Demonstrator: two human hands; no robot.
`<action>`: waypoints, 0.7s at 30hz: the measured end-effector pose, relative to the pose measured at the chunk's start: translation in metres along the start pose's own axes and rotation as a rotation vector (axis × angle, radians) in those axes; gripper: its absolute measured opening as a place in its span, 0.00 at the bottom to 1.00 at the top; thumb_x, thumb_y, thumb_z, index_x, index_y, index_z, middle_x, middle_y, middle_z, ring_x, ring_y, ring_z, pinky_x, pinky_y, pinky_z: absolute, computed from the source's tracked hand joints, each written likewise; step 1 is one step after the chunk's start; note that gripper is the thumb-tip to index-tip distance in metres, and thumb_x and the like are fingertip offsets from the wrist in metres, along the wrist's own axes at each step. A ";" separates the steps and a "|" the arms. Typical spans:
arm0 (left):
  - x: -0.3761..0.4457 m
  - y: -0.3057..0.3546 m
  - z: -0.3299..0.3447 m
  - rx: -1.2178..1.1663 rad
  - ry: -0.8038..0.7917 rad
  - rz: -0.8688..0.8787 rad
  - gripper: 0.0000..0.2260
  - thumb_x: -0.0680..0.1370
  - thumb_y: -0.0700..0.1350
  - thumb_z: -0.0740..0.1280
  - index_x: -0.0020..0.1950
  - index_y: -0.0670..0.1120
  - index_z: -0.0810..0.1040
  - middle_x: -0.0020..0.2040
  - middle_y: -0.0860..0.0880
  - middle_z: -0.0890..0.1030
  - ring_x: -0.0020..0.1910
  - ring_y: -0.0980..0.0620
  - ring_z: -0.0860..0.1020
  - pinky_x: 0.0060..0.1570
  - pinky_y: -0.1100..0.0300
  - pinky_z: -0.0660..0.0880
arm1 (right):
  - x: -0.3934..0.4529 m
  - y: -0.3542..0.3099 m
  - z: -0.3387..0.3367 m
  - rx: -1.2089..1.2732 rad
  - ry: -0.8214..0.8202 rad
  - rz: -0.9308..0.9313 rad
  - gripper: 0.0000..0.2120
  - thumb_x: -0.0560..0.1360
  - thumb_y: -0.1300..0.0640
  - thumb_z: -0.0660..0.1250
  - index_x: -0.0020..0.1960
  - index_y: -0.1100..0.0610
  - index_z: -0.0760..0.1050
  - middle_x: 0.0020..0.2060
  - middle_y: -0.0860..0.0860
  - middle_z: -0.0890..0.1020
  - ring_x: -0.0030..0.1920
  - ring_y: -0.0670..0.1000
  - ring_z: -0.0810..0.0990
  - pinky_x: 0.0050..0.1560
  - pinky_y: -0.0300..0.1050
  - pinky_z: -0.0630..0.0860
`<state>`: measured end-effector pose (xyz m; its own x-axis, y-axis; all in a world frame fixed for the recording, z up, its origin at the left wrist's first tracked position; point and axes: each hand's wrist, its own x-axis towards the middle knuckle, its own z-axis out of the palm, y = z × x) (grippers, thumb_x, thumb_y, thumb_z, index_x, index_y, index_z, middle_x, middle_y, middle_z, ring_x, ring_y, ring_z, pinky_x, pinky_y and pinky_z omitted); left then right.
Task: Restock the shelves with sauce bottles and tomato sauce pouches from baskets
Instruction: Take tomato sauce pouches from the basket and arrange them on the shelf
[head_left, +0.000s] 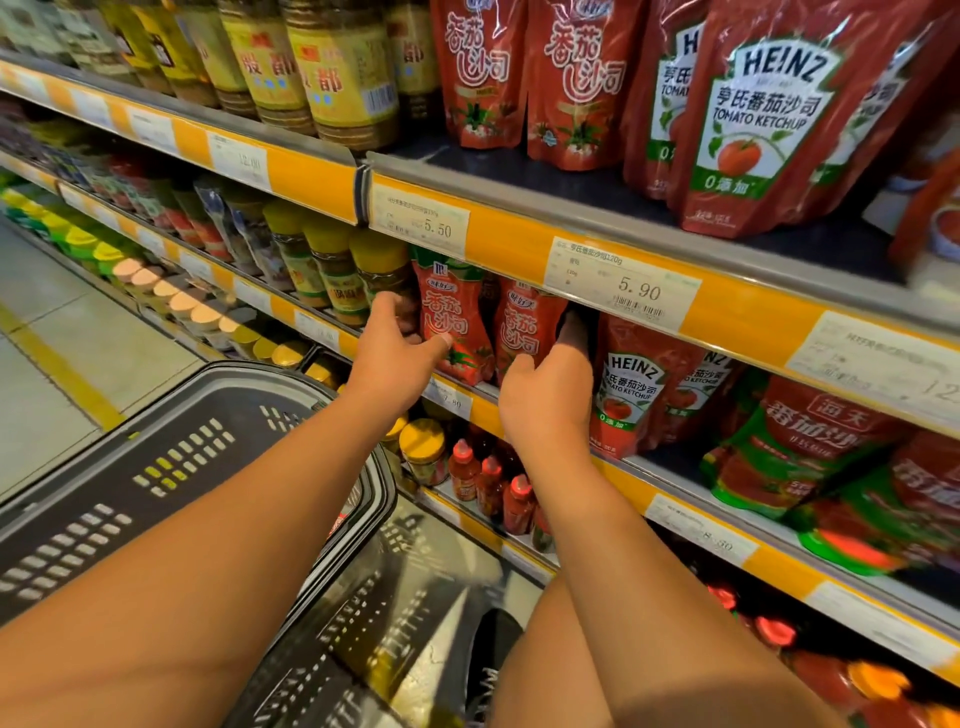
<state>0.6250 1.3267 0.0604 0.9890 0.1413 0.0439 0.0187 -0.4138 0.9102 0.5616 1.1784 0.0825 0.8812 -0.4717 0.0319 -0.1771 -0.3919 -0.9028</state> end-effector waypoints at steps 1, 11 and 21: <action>-0.001 0.000 -0.001 -0.003 0.017 -0.011 0.20 0.78 0.47 0.76 0.63 0.45 0.70 0.57 0.47 0.79 0.54 0.50 0.80 0.51 0.54 0.78 | -0.002 -0.001 -0.002 -0.025 -0.013 -0.012 0.34 0.80 0.63 0.65 0.82 0.58 0.56 0.74 0.59 0.71 0.72 0.61 0.72 0.72 0.50 0.70; -0.018 -0.015 -0.020 0.197 -0.044 0.091 0.06 0.80 0.47 0.72 0.50 0.49 0.76 0.54 0.47 0.80 0.53 0.45 0.79 0.49 0.47 0.77 | -0.035 0.008 -0.038 -0.238 -0.169 -0.060 0.28 0.78 0.59 0.68 0.74 0.51 0.62 0.64 0.52 0.73 0.59 0.53 0.76 0.56 0.53 0.77; -0.001 -0.016 -0.030 0.777 -0.460 0.397 0.13 0.84 0.52 0.63 0.69 0.54 0.75 0.64 0.47 0.77 0.63 0.45 0.75 0.60 0.46 0.76 | -0.021 0.003 -0.012 -0.597 -0.362 -0.145 0.28 0.79 0.47 0.66 0.77 0.50 0.66 0.64 0.54 0.80 0.58 0.59 0.80 0.54 0.55 0.79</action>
<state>0.6195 1.3606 0.0579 0.9019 -0.4311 -0.0271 -0.3984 -0.8545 0.3334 0.5378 1.1777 0.0841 0.9861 -0.1300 -0.1039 -0.1650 -0.8453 -0.5082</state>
